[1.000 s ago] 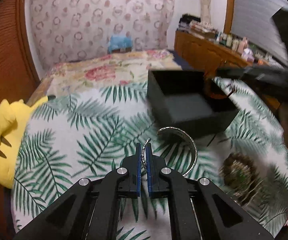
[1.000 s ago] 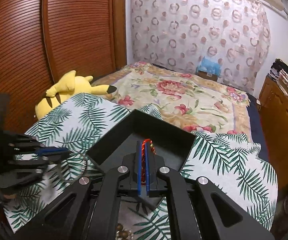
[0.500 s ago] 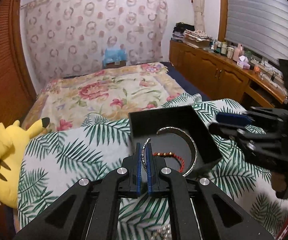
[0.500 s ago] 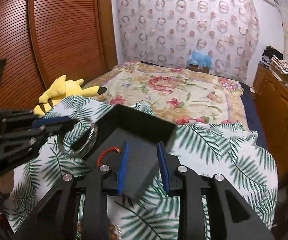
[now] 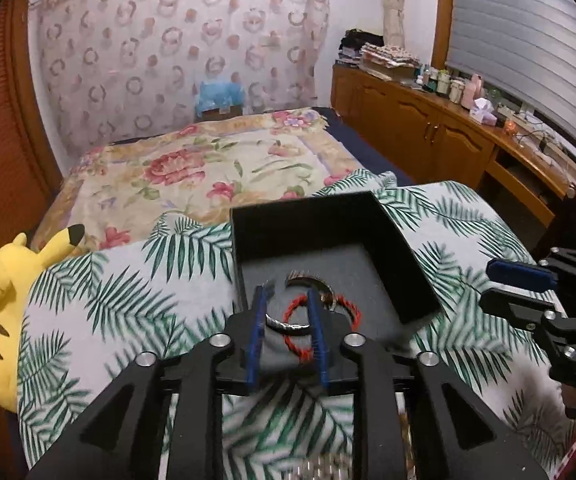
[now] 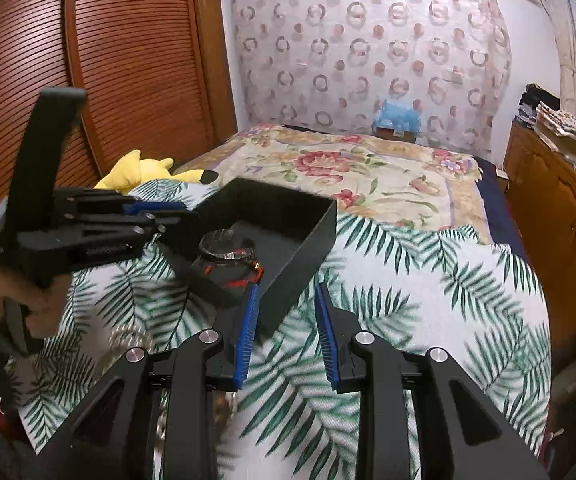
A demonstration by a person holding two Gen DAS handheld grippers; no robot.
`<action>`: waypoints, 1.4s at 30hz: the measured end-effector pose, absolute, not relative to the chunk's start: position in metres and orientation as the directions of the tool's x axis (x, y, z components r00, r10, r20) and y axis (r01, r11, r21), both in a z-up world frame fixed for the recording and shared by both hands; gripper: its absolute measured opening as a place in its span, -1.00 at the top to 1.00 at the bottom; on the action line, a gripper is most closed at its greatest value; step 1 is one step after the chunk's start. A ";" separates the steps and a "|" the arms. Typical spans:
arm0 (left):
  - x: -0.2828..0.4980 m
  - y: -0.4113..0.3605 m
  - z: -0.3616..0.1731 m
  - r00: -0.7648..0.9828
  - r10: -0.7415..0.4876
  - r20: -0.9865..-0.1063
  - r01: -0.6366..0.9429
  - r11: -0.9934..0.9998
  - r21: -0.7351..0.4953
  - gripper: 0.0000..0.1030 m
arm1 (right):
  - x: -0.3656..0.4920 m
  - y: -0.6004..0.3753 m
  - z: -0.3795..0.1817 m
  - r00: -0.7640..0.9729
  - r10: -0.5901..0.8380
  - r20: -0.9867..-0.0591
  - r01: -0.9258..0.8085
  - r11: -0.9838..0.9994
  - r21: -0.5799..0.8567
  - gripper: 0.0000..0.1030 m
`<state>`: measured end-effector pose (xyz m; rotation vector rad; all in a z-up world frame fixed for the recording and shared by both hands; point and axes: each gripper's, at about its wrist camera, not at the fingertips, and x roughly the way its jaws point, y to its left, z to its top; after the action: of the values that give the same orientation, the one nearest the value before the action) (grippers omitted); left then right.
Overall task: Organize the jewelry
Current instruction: 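Move both grippers back over the jewelry pile, then grasp the silver hairpins with the left gripper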
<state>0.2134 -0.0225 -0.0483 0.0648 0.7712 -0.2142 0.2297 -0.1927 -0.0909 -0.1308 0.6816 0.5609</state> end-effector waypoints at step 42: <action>0.088 -0.041 -0.108 0.636 -0.288 -0.716 0.255 0.954 -0.157 0.68 | 0.113 -0.193 -0.147 0.592 0.464 -0.659 -0.520 0.844 0.128 0.39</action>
<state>0.0879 -0.0409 -0.1078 -0.0423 0.8250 -0.3102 0.1129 -0.1931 -0.1475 -0.0809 0.7425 0.5734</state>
